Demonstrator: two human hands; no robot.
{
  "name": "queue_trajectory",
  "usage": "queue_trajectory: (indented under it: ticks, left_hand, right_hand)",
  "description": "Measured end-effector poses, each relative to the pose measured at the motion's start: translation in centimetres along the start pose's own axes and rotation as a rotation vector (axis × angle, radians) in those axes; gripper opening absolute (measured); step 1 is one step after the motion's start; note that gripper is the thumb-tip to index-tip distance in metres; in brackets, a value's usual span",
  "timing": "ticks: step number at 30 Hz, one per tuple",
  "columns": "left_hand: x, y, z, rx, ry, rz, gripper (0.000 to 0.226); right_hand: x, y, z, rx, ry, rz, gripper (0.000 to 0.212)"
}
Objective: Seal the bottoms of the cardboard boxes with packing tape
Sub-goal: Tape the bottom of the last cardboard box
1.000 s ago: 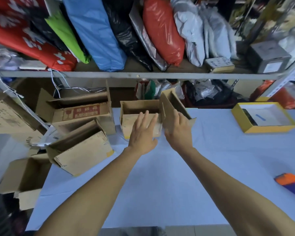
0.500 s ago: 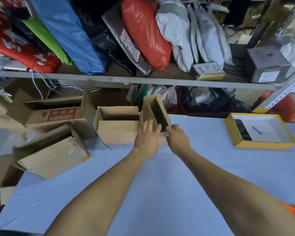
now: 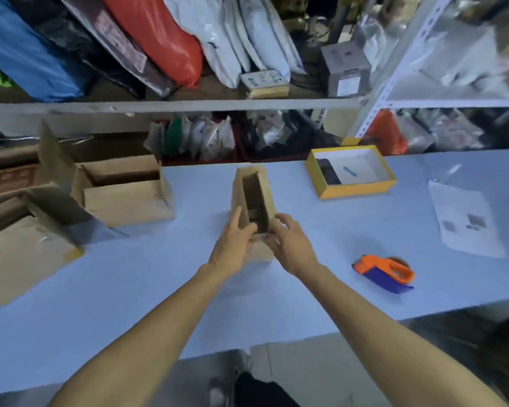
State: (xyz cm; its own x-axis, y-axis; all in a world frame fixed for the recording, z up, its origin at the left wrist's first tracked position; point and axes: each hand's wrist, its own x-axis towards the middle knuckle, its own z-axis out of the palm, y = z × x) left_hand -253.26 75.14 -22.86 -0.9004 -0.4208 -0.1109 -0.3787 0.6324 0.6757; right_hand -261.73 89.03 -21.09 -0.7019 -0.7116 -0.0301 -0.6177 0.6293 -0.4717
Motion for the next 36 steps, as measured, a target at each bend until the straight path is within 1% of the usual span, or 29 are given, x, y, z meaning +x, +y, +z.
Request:
queue_trajectory:
  ticks: [1,3,4,6,7,9,10,12,13,14,16,17,19,21,22,24,25,28,30,32,34,36]
  left_hand:
    - [-0.8,0.9,0.9,0.021,-0.006,0.048,0.063]
    - [-2.1,2.7,2.4,-0.022,-0.007,0.122,0.038]
    - [-2.5,3.6,2.9,-0.045,0.031,0.142,0.024]
    - [-3.3,5.6,3.5,-0.162,0.057,0.144,0.008]
    - [-3.4,6.5,3.7,-0.208,0.051,0.143,0.006]
    - [-3.5,7.9,4.1,-0.285,0.027,0.081,0.021]
    - [-3.4,8.5,4.3,-0.325,0.012,0.044,0.022]
    - [-3.0,9.8,4.8,-0.363,0.008,0.004,0.018]
    - [-2.7,10.6,5.0,-0.367,0.025,-0.009,0.014]
    - [-2.2,11.7,5.3,-0.363,0.055,-0.017,0.011]
    - [-0.9,14.1,6.2,-0.290,0.132,-0.016,0.009]
    - [-0.3,15.4,6.8,-0.234,0.166,-0.023,0.011]
    - [0.9,18.1,8.2,-0.154,0.217,-0.054,0.013]
    - [1.8,20.1,9.1,-0.118,0.228,-0.078,0.011]
    - [2.2,20.9,9.3,-0.127,0.208,-0.074,0.020]
    - [2.5,21.7,9.5,-0.215,0.142,-0.053,0.046]
    - [2.3,21.8,9.7,-0.251,0.111,-0.042,0.055]
    - [1.5,20.7,11.3,-0.209,0.008,-0.056,0.066]
    - [1.1,19.3,12.9,-0.162,-0.066,-0.122,0.073]
    - [0.9,17.8,14.7,-0.045,-0.137,-0.184,0.083]
    - [0.6,16.5,16.4,0.155,-0.226,-0.219,0.093]
    - [0.1,15.3,18.1,0.297,-0.269,-0.213,0.098]
  right_hand:
    - [-1.6,0.8,-0.7,0.034,0.041,0.012,0.032]
    - [-4.3,2.4,-2.0,0.092,0.126,0.013,0.041]
    - [-5.4,3.1,-2.6,0.115,0.157,0.013,0.050]
    - [-6.9,4.5,-3.6,0.170,0.203,0.043,0.071]
    - [-7.4,5.3,-4.1,0.208,0.226,0.060,0.077]
    - [-8.0,6.9,-4.7,0.253,0.252,0.082,0.081]
    - [-8.0,7.7,-5.1,0.264,0.245,0.097,0.081]
    - [-7.9,9.6,-5.6,0.272,0.207,0.125,0.082]
    - [-7.8,10.5,-5.8,0.271,0.187,0.129,0.087]
    - [-7.7,11.3,-6.0,0.272,0.165,0.131,0.096]
    - [-7.2,12.5,-6.5,0.270,0.135,0.142,0.121]
    - [-6.9,13.0,-6.8,0.266,0.134,0.163,0.129]
    - [-6.1,14.2,-7.7,0.288,0.128,0.211,0.135]
    - [-5.3,15.5,-8.7,0.397,0.081,0.215,0.130]
    - [-4.9,16.2,-9.3,0.493,0.046,0.214,0.125]
    - [-4.4,17.8,-10.0,0.703,-0.022,0.228,0.113]
    - [-4.1,18.6,-10.1,0.775,-0.054,0.240,0.106]
    - [-3.1,20.3,-9.6,0.848,-0.176,0.317,0.081]
    - [-2.4,20.9,-8.7,0.803,-0.266,0.364,0.061]
    - [-2.0,21.3,-7.8,0.616,-0.338,0.308,0.043]
    - [-2.2,22.0,-7.1,0.427,-0.348,0.191,0.040]
    - [-2.9,23.5,-7.0,0.289,-0.308,0.166,0.039]
